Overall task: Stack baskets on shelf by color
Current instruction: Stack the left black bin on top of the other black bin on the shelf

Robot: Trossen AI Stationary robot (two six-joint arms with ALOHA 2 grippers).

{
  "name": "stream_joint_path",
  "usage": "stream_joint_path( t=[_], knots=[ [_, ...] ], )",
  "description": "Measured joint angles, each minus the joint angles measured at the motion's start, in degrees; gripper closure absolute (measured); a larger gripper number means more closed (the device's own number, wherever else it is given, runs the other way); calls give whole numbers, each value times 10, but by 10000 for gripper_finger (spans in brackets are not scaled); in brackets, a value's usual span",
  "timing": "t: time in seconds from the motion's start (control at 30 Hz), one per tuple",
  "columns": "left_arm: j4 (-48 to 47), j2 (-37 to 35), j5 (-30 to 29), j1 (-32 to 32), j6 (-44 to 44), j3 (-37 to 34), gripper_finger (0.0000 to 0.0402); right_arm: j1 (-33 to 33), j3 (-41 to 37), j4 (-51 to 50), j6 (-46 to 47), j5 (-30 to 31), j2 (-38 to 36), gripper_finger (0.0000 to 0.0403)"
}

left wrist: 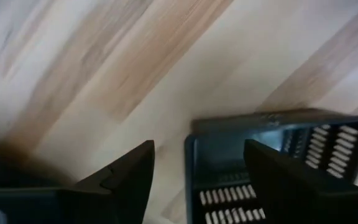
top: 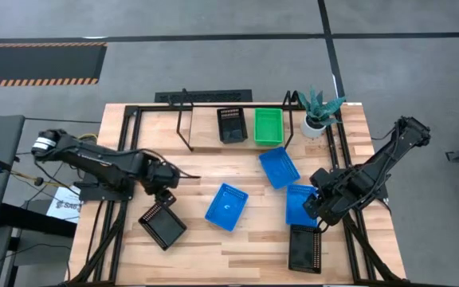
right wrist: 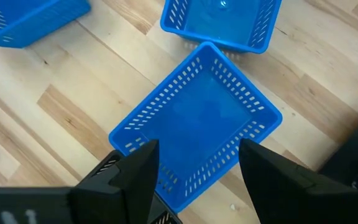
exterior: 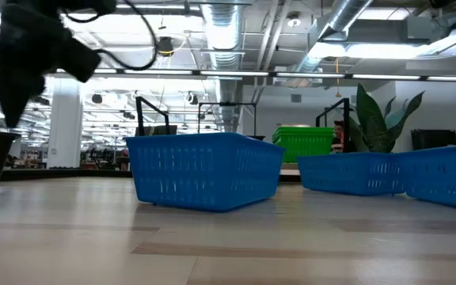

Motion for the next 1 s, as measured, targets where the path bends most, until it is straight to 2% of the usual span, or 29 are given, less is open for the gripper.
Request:
stream_joint_path(
  t=[0.47,0.73,0.87,1.0],
  knots=[
    [-29,-2,-74,-147,-152,-28,159,0,0,1,1,-1,0,158],
    [58,-2,-59,-173,-206,-89,161,0,0,-1,0,-2,0,158],
    [91,-2,-57,-174,-227,-114,193,0,0,-1,0,-2,0,158],
    [123,-2,-47,-174,-251,-149,264,0,0,-1,-1,-2,0,158]
  ],
)
